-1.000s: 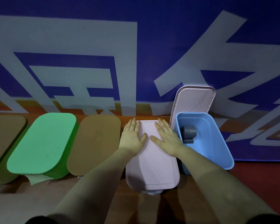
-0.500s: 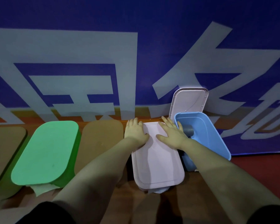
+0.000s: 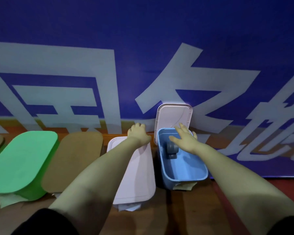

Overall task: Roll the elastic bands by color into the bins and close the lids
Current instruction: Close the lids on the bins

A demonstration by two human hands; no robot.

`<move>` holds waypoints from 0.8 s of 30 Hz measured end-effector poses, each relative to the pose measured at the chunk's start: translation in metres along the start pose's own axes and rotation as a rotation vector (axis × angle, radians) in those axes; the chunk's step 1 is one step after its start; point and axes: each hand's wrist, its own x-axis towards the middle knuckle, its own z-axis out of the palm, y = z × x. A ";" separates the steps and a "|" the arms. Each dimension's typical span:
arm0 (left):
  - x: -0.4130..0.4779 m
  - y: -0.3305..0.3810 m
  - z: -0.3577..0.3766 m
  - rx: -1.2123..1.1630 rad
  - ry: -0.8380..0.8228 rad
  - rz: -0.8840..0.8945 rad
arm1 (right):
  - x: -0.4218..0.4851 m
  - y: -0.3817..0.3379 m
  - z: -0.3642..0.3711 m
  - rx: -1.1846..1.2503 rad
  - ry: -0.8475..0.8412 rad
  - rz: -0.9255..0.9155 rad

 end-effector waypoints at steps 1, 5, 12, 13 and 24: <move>0.004 0.009 0.001 -0.026 0.004 -0.007 | 0.004 0.009 -0.006 0.035 0.011 0.021; 0.024 0.041 0.009 -0.137 0.029 -0.068 | 0.023 0.034 -0.030 0.131 0.048 0.080; 0.064 0.067 0.025 -0.406 0.056 -0.220 | 0.066 0.055 -0.047 0.606 0.128 0.162; 0.070 0.068 0.027 -0.477 0.057 -0.244 | 0.072 0.056 -0.048 0.677 0.131 0.208; 0.101 0.081 0.032 -0.958 -0.042 -0.456 | 0.104 0.062 -0.043 1.017 0.053 0.356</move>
